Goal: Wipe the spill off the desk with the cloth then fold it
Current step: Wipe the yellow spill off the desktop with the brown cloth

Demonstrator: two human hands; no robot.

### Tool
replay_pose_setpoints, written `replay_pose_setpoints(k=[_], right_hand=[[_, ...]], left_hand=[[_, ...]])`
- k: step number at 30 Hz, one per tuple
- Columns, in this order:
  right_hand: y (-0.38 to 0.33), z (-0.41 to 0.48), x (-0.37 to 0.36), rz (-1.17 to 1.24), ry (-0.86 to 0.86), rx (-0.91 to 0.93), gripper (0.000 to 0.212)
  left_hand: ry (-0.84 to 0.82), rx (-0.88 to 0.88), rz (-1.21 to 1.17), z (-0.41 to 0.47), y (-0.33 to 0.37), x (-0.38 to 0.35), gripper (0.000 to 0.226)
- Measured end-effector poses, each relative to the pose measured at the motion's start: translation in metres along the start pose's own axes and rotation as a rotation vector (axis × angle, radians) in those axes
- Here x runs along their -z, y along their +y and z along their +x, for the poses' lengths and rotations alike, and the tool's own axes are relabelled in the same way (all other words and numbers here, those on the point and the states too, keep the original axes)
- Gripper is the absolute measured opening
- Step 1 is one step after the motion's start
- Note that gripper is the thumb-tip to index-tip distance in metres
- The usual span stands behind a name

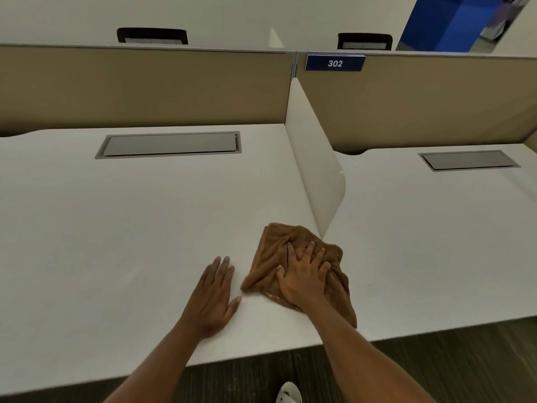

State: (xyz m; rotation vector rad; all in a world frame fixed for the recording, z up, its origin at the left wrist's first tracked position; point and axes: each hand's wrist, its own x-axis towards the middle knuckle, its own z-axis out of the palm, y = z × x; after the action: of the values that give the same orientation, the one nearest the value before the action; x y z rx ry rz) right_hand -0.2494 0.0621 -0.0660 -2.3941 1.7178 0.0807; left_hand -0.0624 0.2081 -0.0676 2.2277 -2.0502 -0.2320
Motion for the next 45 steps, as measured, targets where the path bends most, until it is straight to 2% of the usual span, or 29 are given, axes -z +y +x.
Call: replay_pose_setpoints(k=[6, 22, 33, 45], right_hand=[[-0.019, 0.064, 0.011, -0.006, 0.042, -0.078, 0.071], [-0.055, 0.147, 0.012, -0.005, 0.115, -0.249, 0.077], [-0.074, 0.199, 0.022, 0.025, 0.121, -0.044, 0.068], [-0.038, 0.120, 0.013, 0.027, 0.107, 0.040, 0.070]], left_hand=[[0.077, 0.048, -0.123, 0.001, -0.004, -0.006, 0.076], [-0.002, -0.047, 0.021, 0.009, -0.007, -0.011, 0.066], [0.061, -0.048, -0.078, 0.008, -0.010, -0.010, 0.065], [0.053, 0.053, -0.131, 0.005, -0.005, -0.004, 0.074]])
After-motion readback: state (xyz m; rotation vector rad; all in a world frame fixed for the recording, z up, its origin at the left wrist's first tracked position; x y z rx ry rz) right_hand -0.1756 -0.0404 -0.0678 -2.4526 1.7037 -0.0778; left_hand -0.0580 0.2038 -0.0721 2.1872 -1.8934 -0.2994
